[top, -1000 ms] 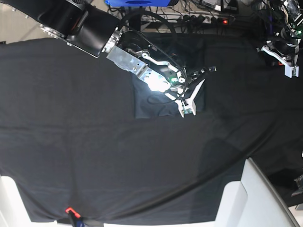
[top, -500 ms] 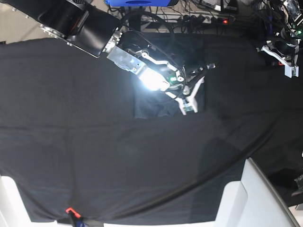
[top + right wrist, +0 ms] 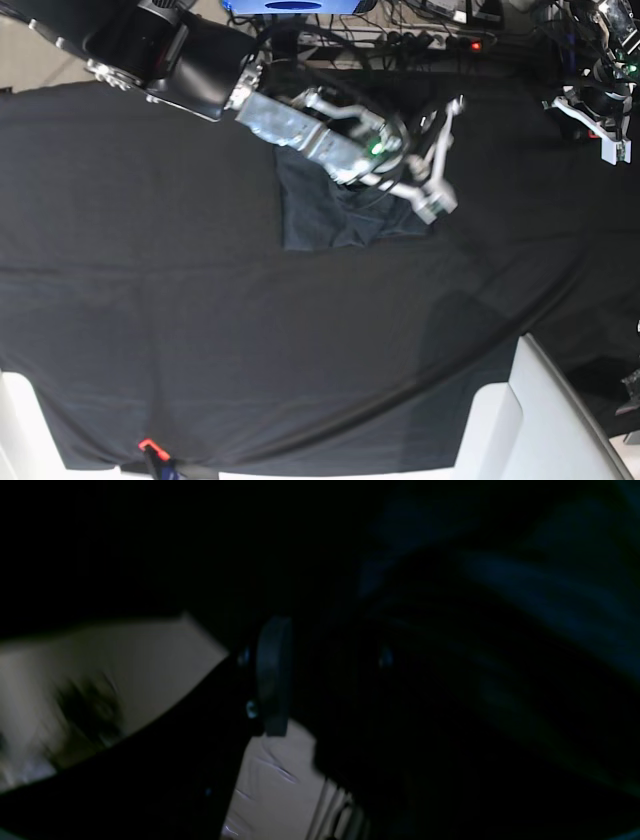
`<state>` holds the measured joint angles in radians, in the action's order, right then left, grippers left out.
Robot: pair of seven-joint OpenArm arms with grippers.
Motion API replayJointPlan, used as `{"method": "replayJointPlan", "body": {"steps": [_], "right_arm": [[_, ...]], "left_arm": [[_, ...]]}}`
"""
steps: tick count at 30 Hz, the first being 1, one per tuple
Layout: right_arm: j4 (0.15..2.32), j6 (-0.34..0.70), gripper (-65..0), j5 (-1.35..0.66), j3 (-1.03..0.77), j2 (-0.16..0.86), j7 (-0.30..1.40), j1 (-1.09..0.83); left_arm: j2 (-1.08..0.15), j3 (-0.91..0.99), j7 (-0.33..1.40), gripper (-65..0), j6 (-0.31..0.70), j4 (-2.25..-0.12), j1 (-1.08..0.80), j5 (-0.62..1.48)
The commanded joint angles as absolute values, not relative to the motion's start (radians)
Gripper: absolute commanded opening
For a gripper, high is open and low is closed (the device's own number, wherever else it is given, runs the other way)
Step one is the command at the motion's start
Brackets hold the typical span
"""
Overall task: Fold the T-shirt properly
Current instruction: 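Slide the right gripper across the shirt, smoothing the folded layer flat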
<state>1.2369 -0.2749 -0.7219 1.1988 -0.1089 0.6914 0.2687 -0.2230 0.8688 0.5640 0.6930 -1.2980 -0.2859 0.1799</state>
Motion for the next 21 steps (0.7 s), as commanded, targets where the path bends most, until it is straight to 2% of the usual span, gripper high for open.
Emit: {"method": "replayJointPlan", "body": {"steps": [1,4,9,13,17,18,20,21], "right_arm": [[1.260,-0.249,-44.1,-0.727,1.196,-0.128,0.679,0.288],[1.273,-0.166,-44.1,-0.725,1.196,-0.130,0.679,0.288],[1.371,-0.154,-44.1,-0.719,1.198,-0.108,0.685,0.305],[1.504,-0.159,-44.1,-0.720,1.170,-0.038,0.687,0.305],[1.595,-0.162,-45.3,-0.725,1.050,0.077,0.687,0.231],[1.612,-0.177,-49.5,-0.722,0.998,0.102,0.685,0.196],[1.626,-0.229,-64.7,-0.719,0.905,0.137,0.680,0.127],[1.626,-0.249,-65.0,-0.719,0.865,0.150,0.679,0.096]], "left_arm": [[-0.243,0.874,0.544,-65.0,0.698,-1.311,-0.288,0.189],[-0.243,0.874,0.544,-65.0,0.698,-1.311,-0.288,0.189],[-0.245,0.874,0.544,-65.0,0.698,-1.311,-0.288,0.189],[-0.245,0.874,0.544,-65.0,0.698,-1.311,-0.288,0.189],[-0.251,0.874,0.544,-65.0,0.698,-1.311,-0.295,0.189],[-0.251,0.877,0.544,-65.0,0.698,-1.311,-0.295,0.189],[-0.252,0.880,0.544,-65.0,0.698,-1.311,-0.297,0.189],[-0.252,0.881,0.544,-65.0,0.698,-1.311,-0.297,0.189]]}}
